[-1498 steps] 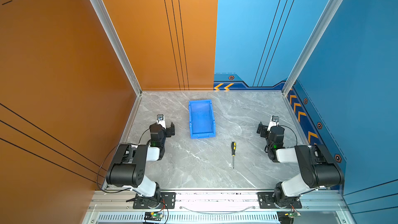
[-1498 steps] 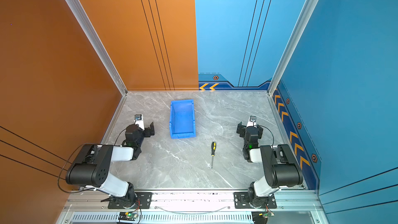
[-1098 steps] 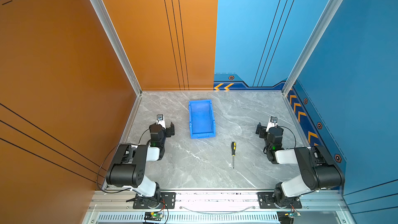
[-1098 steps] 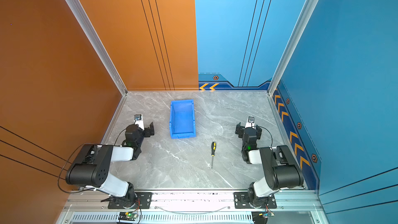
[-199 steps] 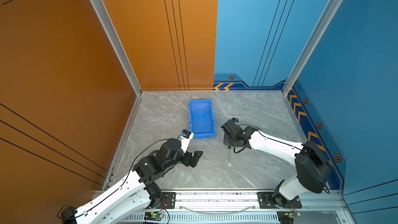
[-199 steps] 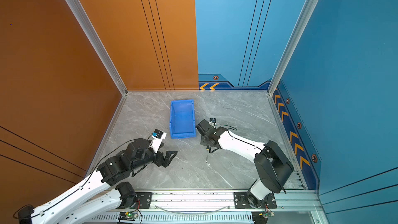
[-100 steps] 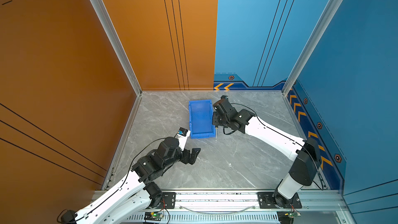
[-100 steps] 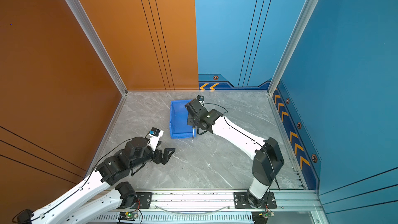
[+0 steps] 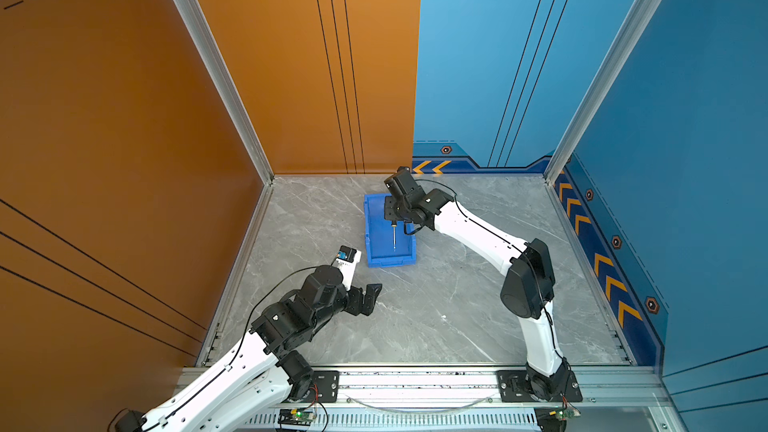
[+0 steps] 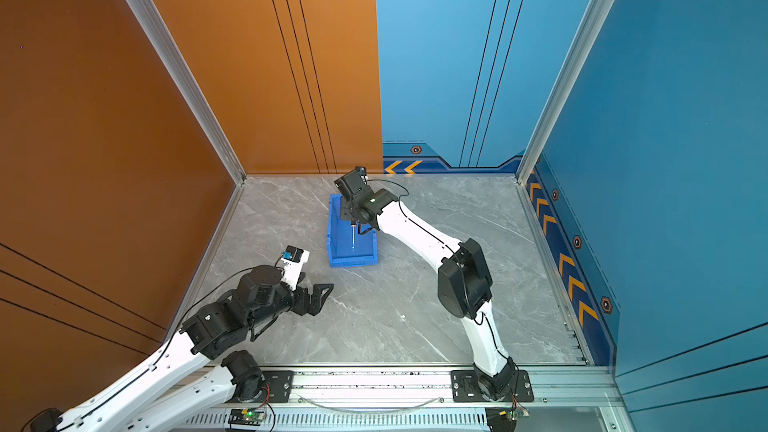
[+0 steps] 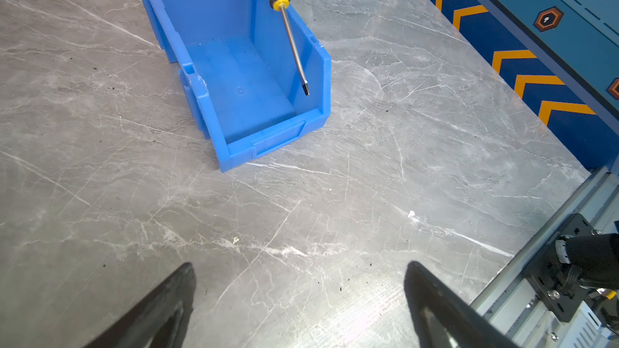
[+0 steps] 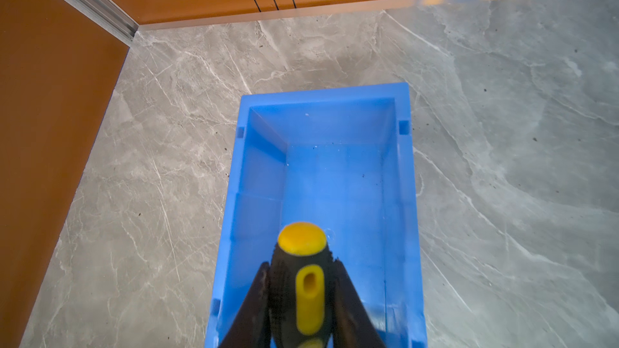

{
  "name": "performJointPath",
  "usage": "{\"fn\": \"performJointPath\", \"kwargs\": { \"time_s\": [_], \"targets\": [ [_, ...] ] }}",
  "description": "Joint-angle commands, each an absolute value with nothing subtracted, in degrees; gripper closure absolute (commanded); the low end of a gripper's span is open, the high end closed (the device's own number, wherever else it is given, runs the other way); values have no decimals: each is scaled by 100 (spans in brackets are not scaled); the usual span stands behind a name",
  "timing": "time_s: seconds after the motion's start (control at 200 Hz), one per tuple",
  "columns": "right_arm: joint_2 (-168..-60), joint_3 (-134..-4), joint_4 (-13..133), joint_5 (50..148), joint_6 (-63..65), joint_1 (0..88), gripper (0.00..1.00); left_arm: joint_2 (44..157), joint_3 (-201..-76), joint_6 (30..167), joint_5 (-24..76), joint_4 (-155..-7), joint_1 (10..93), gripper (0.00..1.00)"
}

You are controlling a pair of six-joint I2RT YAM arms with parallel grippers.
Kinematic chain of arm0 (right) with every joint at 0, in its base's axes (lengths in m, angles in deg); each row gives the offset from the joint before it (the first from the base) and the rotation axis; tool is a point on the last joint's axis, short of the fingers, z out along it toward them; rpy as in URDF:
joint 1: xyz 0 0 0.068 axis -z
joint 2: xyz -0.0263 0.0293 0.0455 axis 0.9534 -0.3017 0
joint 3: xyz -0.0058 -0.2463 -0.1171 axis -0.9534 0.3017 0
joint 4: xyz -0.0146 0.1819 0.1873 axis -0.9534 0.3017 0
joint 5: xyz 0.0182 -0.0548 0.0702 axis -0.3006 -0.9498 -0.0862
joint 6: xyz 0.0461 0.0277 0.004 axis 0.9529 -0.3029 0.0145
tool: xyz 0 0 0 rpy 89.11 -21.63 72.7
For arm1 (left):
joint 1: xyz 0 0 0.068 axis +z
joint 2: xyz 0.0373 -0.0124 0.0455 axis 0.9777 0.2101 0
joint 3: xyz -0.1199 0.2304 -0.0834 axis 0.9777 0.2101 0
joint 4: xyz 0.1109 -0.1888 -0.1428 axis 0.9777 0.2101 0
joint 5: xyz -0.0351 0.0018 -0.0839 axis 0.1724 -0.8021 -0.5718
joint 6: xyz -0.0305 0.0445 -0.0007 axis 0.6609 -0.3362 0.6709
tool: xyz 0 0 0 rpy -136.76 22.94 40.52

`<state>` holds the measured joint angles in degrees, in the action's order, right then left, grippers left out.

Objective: Put the screwdriver in the bin
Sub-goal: 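Lift the screwdriver with the right gripper and carry it over the blue bin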

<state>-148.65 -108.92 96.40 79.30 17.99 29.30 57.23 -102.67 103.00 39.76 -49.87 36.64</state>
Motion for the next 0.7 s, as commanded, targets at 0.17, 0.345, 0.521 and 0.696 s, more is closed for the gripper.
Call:
{"fn": "performJointPath", "kwargs": {
  "time_s": [0.17, 0.345, 0.521, 0.696],
  "targets": [
    [-15822, -11827, 9915, 8160, 1677, 3065, 100, 5963, -10488, 10377, 4158, -4814, 3856, 2],
    [-16230, -12126, 9917, 8118, 1680, 3115, 100, 5991, -10542, 10440, 4131, -4768, 3939, 2],
    [-16496, -12275, 9917, 8119, 1671, 3138, 99, 5964, -10559, 10483, 4147, -4637, 3988, 2],
    [-16709, -12302, 9913, 8135, 1680, 3104, 99, 6007, -10542, 10570, 4161, -4631, 4017, 2]
  ]
}}
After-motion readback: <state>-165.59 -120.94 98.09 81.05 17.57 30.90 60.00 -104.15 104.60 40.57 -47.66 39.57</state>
